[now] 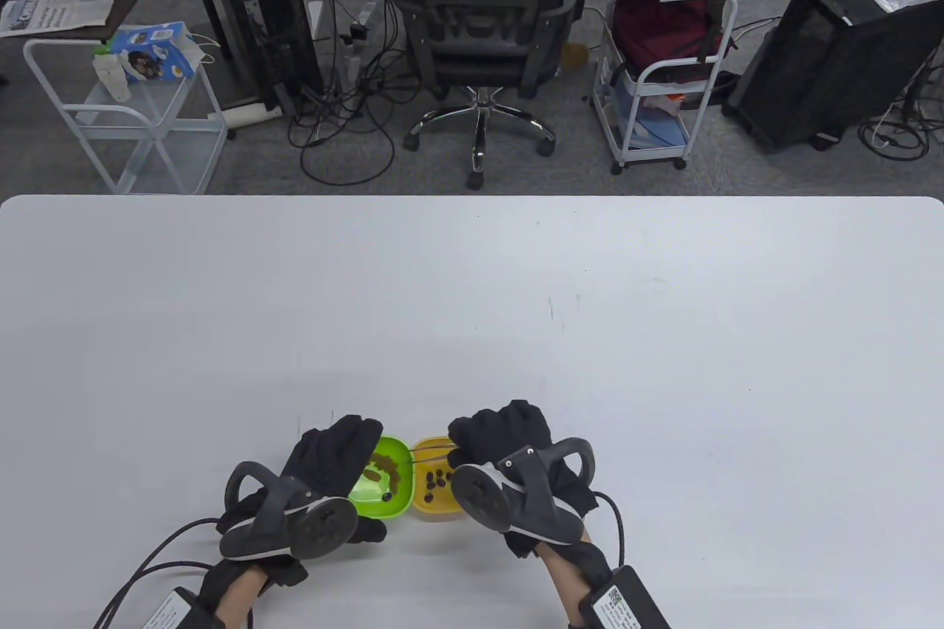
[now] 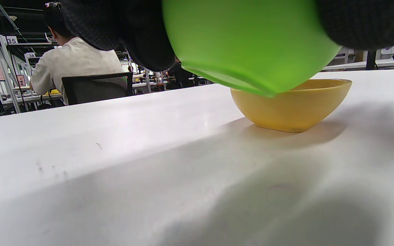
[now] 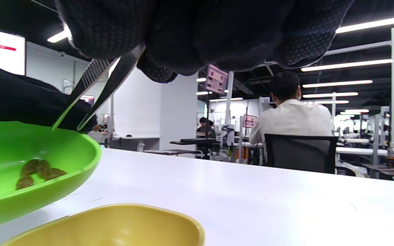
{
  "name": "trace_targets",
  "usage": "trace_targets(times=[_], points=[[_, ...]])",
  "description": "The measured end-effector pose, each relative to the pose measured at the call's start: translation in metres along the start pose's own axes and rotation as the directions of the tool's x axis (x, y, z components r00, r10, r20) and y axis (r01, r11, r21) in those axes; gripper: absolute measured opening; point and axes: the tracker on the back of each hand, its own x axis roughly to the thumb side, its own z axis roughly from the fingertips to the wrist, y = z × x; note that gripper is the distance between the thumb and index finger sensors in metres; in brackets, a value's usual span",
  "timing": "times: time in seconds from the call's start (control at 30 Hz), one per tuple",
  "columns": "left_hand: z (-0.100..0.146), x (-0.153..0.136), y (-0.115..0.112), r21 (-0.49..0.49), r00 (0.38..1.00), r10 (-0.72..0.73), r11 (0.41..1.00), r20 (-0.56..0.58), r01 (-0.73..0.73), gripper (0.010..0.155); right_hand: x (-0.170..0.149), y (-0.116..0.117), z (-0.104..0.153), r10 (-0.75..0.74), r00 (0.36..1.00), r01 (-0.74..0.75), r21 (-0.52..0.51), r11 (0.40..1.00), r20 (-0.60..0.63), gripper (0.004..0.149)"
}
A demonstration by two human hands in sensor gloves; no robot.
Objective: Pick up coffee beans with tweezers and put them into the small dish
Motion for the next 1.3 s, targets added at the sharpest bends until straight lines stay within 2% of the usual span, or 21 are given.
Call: trace_targets(times=[0.53,1.3], points=[[0.0,0.0,0.0,-0.002,1.0,-0.001,1.0,0.001,0.001,0.115,0.037,0.019,0.0,0.092,0.985,-0.1,0.052,0.994,0.149,0.044],[0.0,0.0,0.0,-0.001,1.0,-0.002,1.0,0.003,0.002,0.115,0.049,0.027,0.0,0.164,0.966,-0.178,0.057,0.982,0.198,0.043]])
